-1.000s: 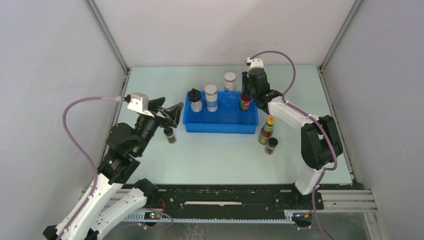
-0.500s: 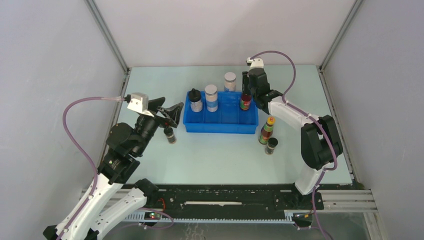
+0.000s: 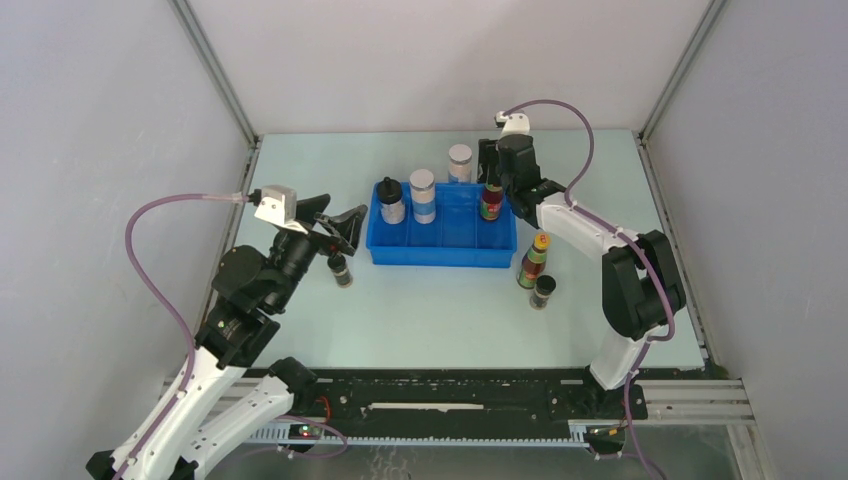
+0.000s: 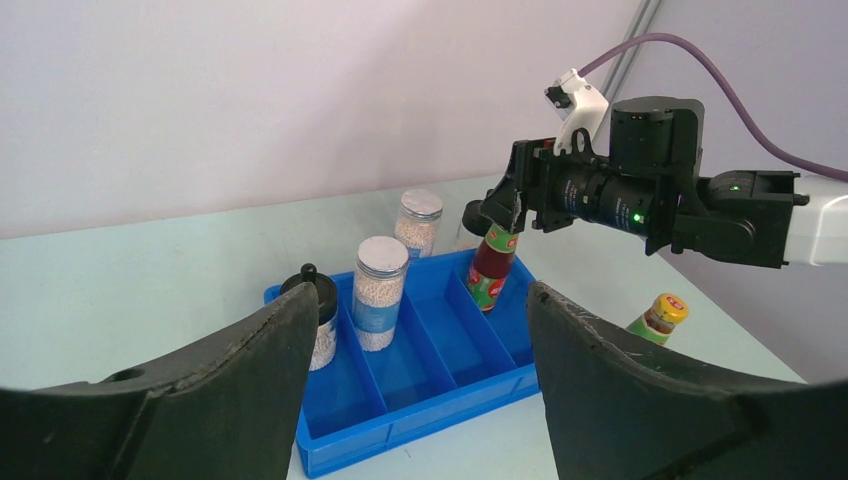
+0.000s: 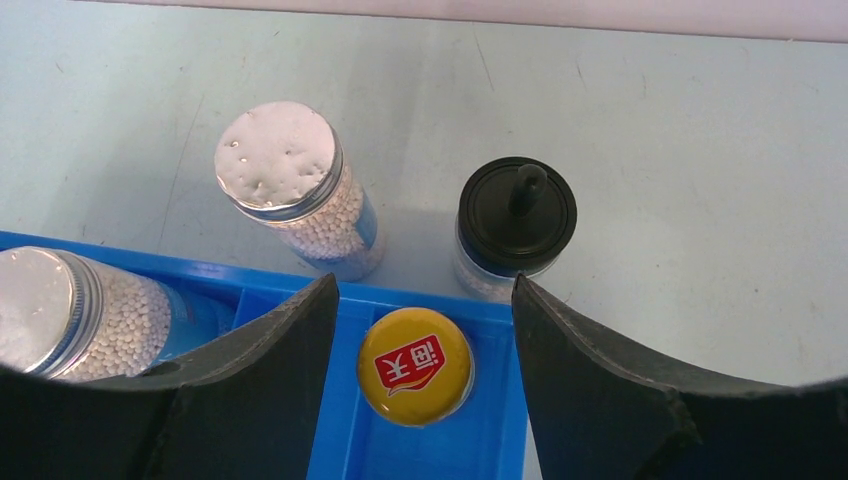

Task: Organize the condiment bottles
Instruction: Place the bottle in the storage box.

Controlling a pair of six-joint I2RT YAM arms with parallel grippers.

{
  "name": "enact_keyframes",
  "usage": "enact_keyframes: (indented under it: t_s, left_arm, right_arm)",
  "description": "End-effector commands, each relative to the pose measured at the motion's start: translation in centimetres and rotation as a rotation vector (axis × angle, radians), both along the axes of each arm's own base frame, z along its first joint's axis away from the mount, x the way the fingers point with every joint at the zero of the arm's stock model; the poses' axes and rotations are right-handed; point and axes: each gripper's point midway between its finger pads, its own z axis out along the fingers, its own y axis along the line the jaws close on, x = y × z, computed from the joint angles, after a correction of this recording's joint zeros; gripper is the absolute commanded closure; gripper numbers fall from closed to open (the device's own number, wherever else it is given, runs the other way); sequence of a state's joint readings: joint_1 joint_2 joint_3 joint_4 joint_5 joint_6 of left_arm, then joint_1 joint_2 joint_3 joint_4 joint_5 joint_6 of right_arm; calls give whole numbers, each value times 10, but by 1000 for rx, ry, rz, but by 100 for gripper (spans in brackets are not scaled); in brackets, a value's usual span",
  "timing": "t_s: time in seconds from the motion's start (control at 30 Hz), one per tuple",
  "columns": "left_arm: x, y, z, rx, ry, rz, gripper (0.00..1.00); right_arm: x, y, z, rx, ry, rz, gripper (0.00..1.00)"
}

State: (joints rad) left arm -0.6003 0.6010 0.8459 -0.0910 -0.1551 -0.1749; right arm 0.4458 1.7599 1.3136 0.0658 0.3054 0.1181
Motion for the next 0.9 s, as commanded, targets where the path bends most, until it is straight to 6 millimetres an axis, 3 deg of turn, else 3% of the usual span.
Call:
enact_keyframes:
  t_s: [0.0, 0.13, 0.37, 0.5, 0.6, 0.87]
  left_arm:
    - [0, 1, -3, 1, -9, 5, 19]
    - [-1, 0, 0, 3, -5, 1, 19]
    - [16, -13, 7, 61, 63, -11, 15]
    - [41, -31, 5, 178, 144, -17, 12]
    - [66, -48, -8, 255, 201, -29, 10]
    - [127, -101, -34, 382, 306, -121, 0]
  right_arm:
    - [6, 0, 37, 44, -96, -19, 27]
    - [4, 0, 51, 55, -125, -16, 26]
    - [0, -1, 98, 100, -178, -8, 25]
    - [-3, -5, 131, 135, -178, -3, 24]
    - [-7, -11, 149, 154, -171, -18, 23]
    - [-20, -51, 161, 230, -143, -109, 22]
